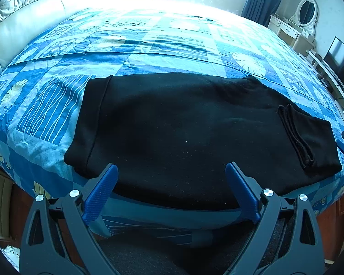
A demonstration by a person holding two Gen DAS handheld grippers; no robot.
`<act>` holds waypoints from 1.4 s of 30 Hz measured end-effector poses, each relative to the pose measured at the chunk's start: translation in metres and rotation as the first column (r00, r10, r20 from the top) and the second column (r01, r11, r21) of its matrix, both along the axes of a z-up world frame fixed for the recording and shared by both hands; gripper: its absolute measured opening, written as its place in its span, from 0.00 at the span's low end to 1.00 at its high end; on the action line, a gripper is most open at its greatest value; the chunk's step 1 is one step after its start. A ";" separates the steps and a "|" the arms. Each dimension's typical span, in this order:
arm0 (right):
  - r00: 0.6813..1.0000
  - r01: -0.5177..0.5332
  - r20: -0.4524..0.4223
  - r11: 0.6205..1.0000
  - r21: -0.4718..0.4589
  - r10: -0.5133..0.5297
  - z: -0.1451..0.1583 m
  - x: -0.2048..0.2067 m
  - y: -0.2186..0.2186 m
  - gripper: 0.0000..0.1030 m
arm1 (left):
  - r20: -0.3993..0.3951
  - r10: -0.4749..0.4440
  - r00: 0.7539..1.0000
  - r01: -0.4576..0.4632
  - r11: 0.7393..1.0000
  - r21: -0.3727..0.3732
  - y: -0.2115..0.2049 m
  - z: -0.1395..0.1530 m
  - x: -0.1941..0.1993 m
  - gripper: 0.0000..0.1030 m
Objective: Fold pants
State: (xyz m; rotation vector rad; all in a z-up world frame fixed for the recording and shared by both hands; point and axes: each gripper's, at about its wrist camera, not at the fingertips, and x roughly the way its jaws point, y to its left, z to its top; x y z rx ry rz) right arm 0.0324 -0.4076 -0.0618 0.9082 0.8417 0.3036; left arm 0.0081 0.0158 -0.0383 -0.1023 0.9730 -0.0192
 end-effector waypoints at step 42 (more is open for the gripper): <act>0.951 -0.308 0.035 0.950 0.043 0.307 -0.024 0.014 0.099 0.50 | -0.152 0.000 0.988 -0.077 0.863 -0.499 0.164 -0.047 0.075 0.92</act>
